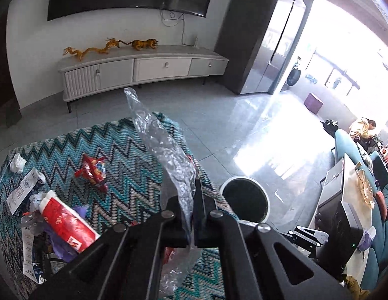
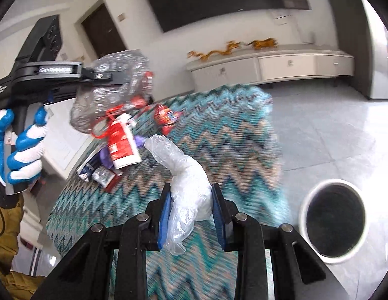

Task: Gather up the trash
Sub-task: 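Carry both bags over the bin and open both tools to drop them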

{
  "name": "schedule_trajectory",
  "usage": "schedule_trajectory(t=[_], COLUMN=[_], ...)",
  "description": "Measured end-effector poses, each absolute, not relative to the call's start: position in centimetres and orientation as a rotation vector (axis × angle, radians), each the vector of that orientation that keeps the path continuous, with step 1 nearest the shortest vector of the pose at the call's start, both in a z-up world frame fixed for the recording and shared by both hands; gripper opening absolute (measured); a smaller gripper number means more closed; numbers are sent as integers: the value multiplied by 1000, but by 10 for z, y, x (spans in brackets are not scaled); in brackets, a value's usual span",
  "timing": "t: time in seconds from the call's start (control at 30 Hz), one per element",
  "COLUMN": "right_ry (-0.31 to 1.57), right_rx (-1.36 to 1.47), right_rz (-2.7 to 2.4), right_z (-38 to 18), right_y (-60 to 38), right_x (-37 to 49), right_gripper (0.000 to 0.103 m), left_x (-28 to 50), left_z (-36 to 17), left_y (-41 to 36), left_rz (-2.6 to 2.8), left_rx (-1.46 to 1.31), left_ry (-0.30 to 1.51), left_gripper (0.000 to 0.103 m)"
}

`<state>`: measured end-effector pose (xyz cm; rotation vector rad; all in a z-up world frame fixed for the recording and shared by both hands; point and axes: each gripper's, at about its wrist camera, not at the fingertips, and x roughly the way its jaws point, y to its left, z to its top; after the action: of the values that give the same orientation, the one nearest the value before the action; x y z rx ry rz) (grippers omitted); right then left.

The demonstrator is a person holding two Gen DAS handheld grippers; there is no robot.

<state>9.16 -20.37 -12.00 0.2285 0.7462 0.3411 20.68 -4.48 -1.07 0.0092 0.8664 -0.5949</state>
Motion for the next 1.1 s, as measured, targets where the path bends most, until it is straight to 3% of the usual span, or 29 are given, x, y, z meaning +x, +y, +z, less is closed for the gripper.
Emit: schedule_trajectory(t=[0.23,0.57,1.0,1.07,1.1], right_ry=[743,842,969,989,996], right_rx=[292,425,509,515,516], right_rz=[118,-95,-179,-187,-190], right_z=[-134,-209,-292,-301,-304], right_y=[-298,-404,-440,-445,-447], right_x=[64,78,130,133,133], right_gripper=[29,29,31,34,41], left_x=[193,210,261,264,264], left_z=[-26,-109,-205,-216,-221], left_y=[-150,-292,-362,-366,-368], left_rz=[-733,-827,-826,-823,-825], left_rx=[72,171,184,192,195], left_ry=[919,1049,1183,1198,1207], left_gripper=[1,1,4,5,5])
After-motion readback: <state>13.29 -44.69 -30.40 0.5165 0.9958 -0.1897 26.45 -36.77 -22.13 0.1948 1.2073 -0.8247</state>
